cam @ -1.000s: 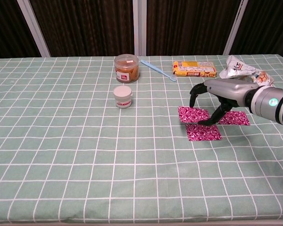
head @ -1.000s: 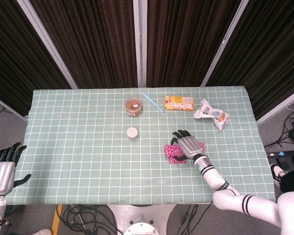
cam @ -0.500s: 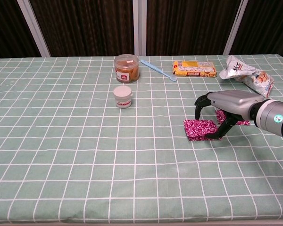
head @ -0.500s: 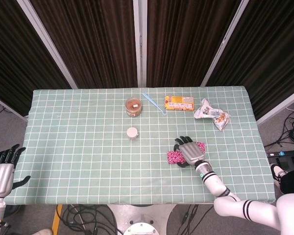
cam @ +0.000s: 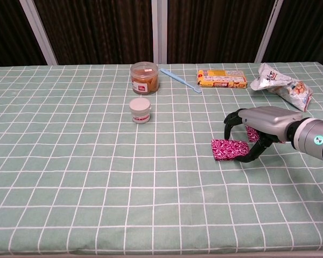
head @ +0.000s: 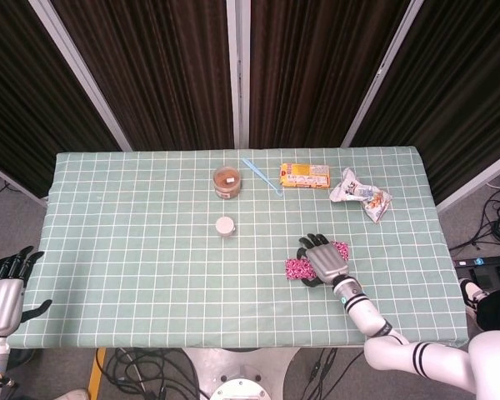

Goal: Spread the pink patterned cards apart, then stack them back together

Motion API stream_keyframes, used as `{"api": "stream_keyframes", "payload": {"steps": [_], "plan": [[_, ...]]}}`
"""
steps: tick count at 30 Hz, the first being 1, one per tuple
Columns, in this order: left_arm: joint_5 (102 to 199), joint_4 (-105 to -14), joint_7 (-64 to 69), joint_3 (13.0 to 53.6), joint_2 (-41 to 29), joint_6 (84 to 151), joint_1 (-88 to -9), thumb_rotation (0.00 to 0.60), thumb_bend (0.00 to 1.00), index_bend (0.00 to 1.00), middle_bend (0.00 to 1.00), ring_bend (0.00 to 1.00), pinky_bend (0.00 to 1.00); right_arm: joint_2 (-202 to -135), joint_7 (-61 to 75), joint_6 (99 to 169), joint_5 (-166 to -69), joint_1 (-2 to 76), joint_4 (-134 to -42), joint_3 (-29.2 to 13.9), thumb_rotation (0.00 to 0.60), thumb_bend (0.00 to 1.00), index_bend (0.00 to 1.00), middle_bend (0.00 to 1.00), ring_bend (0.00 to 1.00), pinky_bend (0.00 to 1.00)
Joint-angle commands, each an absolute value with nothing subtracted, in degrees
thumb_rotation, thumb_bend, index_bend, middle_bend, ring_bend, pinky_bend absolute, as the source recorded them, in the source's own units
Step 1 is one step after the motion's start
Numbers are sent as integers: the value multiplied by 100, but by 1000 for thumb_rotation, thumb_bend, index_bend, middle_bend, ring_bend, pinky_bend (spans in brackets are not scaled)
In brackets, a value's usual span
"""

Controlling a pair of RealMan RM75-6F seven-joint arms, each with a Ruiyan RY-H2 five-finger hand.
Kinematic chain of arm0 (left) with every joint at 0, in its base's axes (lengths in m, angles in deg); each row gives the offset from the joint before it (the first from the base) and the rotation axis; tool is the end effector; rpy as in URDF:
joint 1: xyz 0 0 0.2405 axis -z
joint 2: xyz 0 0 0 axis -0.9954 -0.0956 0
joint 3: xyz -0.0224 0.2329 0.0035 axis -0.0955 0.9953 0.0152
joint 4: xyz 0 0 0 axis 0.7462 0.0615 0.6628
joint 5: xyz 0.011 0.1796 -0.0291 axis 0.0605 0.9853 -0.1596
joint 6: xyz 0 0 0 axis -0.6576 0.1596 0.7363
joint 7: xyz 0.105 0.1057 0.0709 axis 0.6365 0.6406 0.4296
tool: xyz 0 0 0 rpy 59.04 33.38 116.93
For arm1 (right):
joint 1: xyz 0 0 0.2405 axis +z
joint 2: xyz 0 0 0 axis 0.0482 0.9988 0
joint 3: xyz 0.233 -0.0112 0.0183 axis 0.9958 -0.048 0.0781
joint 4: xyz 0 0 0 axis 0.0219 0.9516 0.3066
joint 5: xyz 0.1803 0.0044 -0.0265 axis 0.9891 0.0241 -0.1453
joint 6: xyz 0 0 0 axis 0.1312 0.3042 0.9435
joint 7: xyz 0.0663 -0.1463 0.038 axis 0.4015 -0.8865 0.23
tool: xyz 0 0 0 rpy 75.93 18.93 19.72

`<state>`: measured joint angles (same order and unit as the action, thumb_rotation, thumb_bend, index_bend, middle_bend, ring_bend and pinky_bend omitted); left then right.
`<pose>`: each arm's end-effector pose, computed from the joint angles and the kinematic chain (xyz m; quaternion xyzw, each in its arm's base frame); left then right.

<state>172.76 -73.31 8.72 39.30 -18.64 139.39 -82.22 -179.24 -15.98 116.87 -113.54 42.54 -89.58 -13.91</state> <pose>-0.3039 0.1830 0.1544 -0.5867 -0.3796 -0.3384 0.6302 -0.1887 -0.3159 -0.0463 0.7748 -0.4248 0.2480 0.3973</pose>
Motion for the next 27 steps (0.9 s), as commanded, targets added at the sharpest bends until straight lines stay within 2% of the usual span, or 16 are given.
{"api": "stream_keyframes", "payload": {"steps": [1,10,20,27], "plan": [[17273,-7329,872,3929,-1862,13937,-8222,600,90,216,215,180,189,-17911,-1610,11702,-11359,4238,-8973,-1408,475,177,339,97,0,79],[17291,-7311,867,3920,-1849,13915,-8197,600,90,216,216,180,189,-17894,-1563,11755,-11411,4196,-8923,-1404,447,177,268,90,0,80],[17303,-7352,897,3900,-1872,13902,-8168,600,90,216,215,180,189,-17675,-1439,11807,-11052,4060,-8553,-1224,437,178,278,89,0,80],[17310,-7394,947,3920,-1876,13882,-8162,600,90,216,215,180,189,-17852,-1248,11619,-10928,3995,-8082,-1221,434,177,287,90,0,80]]}}
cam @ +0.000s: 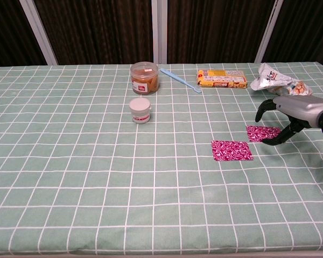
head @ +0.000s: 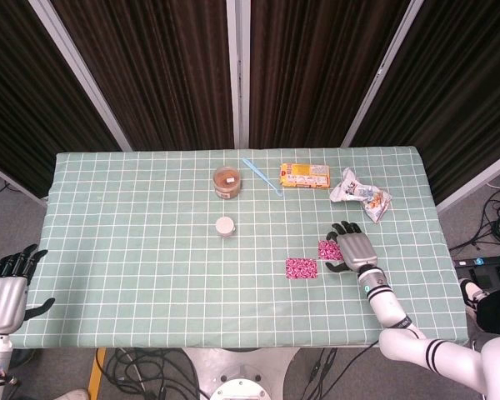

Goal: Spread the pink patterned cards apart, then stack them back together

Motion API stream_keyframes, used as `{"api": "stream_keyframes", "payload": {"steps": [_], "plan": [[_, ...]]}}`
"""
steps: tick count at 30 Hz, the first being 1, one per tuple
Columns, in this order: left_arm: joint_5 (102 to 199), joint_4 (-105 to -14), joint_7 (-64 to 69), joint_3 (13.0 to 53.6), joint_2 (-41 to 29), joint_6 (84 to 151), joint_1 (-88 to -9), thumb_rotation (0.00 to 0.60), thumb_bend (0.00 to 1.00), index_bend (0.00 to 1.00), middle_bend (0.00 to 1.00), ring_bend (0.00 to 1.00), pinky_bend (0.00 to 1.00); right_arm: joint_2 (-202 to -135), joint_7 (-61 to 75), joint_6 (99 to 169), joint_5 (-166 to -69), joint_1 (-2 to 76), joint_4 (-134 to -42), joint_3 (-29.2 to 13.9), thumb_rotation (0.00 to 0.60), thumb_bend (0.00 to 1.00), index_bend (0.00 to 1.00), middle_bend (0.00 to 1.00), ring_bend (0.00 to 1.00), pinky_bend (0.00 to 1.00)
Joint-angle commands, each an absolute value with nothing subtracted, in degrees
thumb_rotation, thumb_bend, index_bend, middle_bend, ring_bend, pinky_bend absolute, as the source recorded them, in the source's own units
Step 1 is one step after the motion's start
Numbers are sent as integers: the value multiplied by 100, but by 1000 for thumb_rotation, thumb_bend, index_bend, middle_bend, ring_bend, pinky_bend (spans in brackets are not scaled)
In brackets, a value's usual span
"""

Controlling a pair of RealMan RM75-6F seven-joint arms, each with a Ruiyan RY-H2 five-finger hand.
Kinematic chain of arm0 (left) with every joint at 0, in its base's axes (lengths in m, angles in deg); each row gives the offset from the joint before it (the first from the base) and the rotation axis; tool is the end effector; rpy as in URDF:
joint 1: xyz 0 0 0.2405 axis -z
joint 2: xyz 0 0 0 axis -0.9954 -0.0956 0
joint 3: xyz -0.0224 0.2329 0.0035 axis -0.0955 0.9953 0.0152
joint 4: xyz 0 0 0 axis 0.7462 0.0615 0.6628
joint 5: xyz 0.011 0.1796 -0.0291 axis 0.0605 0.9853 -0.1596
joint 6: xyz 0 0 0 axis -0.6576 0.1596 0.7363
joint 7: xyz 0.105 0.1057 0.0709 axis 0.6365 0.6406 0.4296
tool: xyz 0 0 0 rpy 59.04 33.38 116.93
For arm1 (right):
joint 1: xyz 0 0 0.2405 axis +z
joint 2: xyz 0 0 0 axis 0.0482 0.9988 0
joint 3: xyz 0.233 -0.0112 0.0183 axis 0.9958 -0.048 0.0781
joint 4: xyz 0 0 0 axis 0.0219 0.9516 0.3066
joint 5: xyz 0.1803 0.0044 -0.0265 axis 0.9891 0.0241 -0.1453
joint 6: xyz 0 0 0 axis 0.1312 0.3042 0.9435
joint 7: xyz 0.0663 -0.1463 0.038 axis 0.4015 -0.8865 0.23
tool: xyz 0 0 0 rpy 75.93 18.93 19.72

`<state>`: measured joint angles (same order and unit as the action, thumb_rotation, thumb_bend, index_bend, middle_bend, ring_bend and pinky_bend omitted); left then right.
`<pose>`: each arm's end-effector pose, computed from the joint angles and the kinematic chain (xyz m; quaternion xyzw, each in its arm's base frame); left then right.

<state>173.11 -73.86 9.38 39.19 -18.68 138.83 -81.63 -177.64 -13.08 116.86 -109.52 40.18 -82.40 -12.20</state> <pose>-0.3000 0.1865 0.1522 -0.5930 -0.3769 -0.3398 0.6251 -0.2392 -0.3381 -0.0138 0.7193 -0.4550 0.2289 0.4725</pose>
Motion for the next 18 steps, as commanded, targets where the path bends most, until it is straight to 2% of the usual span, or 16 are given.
{"api": "stream_keyframes", "payload": {"steps": [1,18], "plan": [[17310,-7402,954,3920,-1886,13885,-8164,600,90,216,215,180,189,-17887,-1227,11602,-10924,3989,-8020,-1221,433,178,287,89,0,80],[17292,-7444,1001,3912,-1901,13849,-8135,600,90,216,216,180,189,-18110,-983,11489,-11115,3929,-7510,-1153,438,177,293,90,0,79]]}}
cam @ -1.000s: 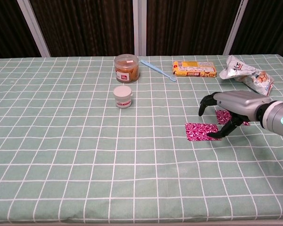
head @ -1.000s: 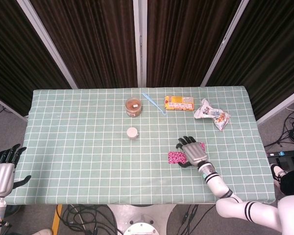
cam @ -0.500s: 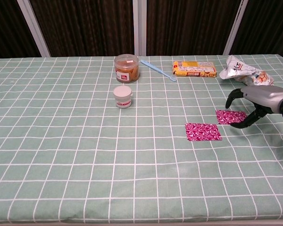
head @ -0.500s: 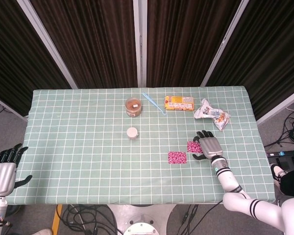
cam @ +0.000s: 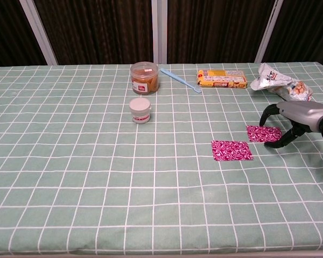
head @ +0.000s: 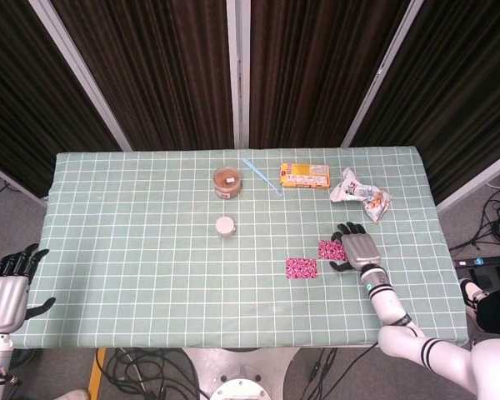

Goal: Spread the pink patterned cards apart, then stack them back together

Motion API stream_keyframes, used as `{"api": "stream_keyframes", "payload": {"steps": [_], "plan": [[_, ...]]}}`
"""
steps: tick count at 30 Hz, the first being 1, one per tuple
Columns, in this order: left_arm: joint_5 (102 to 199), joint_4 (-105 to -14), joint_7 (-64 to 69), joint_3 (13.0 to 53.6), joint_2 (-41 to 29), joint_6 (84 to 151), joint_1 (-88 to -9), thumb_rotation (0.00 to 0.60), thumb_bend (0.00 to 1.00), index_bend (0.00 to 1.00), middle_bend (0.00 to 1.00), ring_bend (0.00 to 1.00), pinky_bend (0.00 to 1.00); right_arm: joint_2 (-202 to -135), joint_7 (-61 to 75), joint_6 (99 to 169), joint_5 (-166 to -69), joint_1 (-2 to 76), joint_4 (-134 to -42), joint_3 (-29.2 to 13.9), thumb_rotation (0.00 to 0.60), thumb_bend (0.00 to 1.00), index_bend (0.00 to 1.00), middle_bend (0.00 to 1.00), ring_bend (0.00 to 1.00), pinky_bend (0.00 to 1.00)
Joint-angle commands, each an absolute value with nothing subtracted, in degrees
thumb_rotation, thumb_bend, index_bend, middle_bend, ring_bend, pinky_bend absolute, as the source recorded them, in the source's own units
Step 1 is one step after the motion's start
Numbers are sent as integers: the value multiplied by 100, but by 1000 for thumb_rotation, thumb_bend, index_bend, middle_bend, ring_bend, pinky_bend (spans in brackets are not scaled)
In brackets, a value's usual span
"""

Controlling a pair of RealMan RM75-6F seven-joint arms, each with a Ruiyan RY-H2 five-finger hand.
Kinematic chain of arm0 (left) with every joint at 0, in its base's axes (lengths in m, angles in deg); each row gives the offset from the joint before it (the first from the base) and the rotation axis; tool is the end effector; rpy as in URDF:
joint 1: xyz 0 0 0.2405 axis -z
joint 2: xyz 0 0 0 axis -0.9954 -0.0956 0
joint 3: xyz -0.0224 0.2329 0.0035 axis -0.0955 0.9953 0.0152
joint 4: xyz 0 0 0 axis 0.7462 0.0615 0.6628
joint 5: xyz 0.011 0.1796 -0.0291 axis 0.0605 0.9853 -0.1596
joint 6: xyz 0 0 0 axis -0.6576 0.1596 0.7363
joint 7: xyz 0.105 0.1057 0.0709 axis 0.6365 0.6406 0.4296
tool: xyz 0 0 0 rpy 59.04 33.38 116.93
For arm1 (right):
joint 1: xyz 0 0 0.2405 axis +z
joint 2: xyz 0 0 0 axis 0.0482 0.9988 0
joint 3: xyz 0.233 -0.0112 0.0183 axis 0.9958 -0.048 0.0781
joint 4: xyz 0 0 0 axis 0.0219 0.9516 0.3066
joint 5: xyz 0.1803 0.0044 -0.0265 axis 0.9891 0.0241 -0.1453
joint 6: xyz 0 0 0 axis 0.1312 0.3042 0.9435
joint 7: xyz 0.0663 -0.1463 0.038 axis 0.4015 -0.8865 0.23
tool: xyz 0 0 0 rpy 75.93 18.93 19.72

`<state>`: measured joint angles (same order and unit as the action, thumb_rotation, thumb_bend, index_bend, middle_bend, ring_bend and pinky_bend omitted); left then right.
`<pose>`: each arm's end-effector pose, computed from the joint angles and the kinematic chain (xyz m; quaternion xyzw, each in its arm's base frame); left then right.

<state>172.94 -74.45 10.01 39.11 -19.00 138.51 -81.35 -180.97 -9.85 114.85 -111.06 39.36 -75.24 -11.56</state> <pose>-0.2984 0.1881 0.1526 -0.5953 -0.3756 -0.3377 0.6249 -0.2555 -0.3422 -0.0206 0.7079 -0.4654 0.2221 0.4826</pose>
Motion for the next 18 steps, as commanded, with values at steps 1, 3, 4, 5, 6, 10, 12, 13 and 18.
{"api": "stream_keyframes", "payload": {"steps": [1,3,4,5,6,10,12,13,18], "plan": [[17291,-7441,998,3914,-1900,13849,-8136,600,91,216,216,180,189,-18122,-985,11492,-11117,3925,-7496,-1149,438,177,300,90,0,79],[17292,-7436,991,3917,-1899,13849,-8137,600,90,216,215,180,189,-18151,-996,11490,-11119,3920,-7459,-1142,438,179,309,90,0,79],[17292,-7434,987,3917,-1899,13850,-8138,600,90,216,215,180,189,-18164,-1002,11489,-11121,3920,-7444,-1137,440,180,312,90,0,79],[17290,-7434,984,3918,-1899,13851,-8140,600,90,216,215,180,189,-18182,-1015,11490,-11127,3920,-7422,-1134,441,181,315,91,0,79],[17289,-7433,982,3919,-1900,13854,-8142,600,90,216,216,180,189,-18194,-1022,11494,-11133,3920,-7409,-1131,438,182,317,90,0,79],[17280,-7429,969,3924,-1901,13866,-8157,600,90,216,215,180,189,-18242,-1028,11523,-11164,3908,-7362,-1110,438,186,340,91,0,80],[17281,-7418,957,3926,-1897,13874,-8164,600,90,216,215,180,189,-18254,-1032,11537,-11181,3899,-7350,-1103,438,185,359,97,0,80],[17282,-7414,952,3928,-1894,13876,-8166,600,90,216,215,180,189,-18259,-1034,11546,-11188,3894,-7347,-1099,439,186,369,101,0,79],[17300,-7385,918,3933,-1887,13882,-8167,600,91,216,215,180,189,-18270,-1041,11617,-11222,3854,-7364,-1074,441,187,396,113,0,79]]}}
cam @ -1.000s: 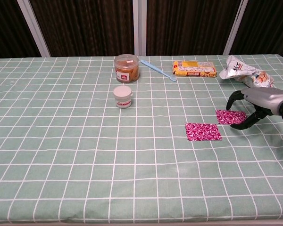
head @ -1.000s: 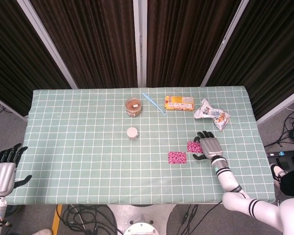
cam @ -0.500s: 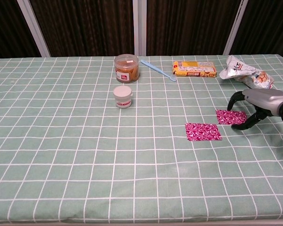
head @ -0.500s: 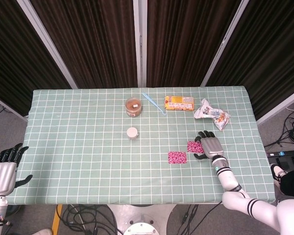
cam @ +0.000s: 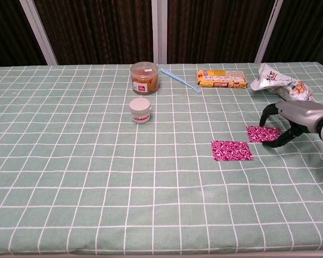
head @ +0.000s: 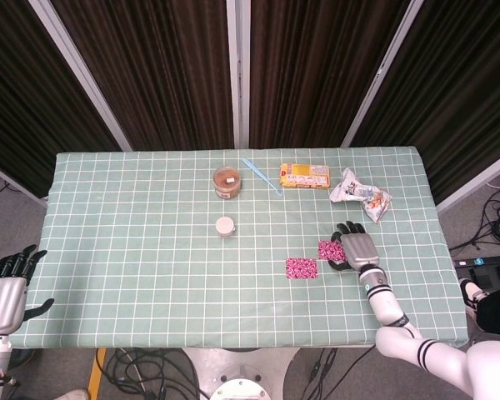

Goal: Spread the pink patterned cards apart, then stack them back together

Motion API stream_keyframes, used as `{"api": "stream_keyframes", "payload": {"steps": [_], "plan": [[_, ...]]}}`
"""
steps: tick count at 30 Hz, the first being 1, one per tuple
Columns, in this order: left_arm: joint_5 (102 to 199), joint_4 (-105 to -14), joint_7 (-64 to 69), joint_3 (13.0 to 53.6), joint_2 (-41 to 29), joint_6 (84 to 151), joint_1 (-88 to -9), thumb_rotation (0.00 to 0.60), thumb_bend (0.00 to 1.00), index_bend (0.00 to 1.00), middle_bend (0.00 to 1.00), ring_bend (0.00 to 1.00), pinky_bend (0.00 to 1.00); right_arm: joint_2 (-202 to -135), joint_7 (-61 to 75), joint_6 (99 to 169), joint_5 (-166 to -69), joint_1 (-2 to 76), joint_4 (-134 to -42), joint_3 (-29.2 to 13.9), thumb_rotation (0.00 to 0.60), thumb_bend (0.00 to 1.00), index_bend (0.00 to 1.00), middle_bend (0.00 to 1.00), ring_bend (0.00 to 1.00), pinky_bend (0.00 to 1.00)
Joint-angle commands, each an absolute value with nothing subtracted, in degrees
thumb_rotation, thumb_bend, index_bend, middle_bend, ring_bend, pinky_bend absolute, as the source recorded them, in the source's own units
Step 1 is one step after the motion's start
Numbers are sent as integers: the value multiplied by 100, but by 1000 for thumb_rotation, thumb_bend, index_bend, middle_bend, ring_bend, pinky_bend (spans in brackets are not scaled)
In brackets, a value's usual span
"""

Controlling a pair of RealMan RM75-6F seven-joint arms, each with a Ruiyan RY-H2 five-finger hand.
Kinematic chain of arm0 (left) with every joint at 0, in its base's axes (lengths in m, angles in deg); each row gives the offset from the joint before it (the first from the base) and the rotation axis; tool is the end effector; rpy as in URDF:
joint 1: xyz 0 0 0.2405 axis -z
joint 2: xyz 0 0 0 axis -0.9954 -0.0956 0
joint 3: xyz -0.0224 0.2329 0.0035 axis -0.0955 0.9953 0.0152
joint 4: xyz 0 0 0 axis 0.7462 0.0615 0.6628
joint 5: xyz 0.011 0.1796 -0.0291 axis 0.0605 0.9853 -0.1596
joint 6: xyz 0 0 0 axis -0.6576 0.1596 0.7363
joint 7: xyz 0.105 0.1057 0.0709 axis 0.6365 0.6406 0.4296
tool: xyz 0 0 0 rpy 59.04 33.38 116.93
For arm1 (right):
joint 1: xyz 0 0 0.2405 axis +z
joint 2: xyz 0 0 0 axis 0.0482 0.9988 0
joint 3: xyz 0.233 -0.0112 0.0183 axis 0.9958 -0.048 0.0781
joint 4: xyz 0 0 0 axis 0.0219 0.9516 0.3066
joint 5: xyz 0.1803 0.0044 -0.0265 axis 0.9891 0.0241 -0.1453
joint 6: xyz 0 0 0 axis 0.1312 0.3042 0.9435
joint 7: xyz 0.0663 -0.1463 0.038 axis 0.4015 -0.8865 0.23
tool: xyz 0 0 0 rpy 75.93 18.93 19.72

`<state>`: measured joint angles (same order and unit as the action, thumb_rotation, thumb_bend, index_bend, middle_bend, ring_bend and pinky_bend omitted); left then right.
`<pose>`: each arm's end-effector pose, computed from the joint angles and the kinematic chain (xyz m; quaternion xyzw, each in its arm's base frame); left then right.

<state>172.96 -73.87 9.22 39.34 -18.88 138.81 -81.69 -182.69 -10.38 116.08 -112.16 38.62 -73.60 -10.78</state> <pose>-0.3010 0.1857 0.1530 -0.5927 -0.3783 -0.3380 0.6255 -0.2552 -0.3420 -0.0238 0.7048 -0.4580 0.2281 0.4915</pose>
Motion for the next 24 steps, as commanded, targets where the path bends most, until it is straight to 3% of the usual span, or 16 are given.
{"api": "stream_keyframes", "payload": {"steps": [1,16,24], "plan": [[17300,-7384,914,3932,-1887,13881,-8166,600,90,216,215,180,189,-18271,-1045,11627,-11228,3849,-7366,-1070,445,187,398,114,0,80],[17304,-7360,871,3945,-1871,13916,-8202,600,90,216,215,180,189,-18204,-1000,11835,-11479,3786,-7485,-1006,450,186,414,123,0,86],[17319,-7376,887,3927,-1879,13918,-8184,600,90,216,215,180,189,-17703,-675,11784,-11683,3800,-8340,-898,452,187,409,122,0,86]]}}
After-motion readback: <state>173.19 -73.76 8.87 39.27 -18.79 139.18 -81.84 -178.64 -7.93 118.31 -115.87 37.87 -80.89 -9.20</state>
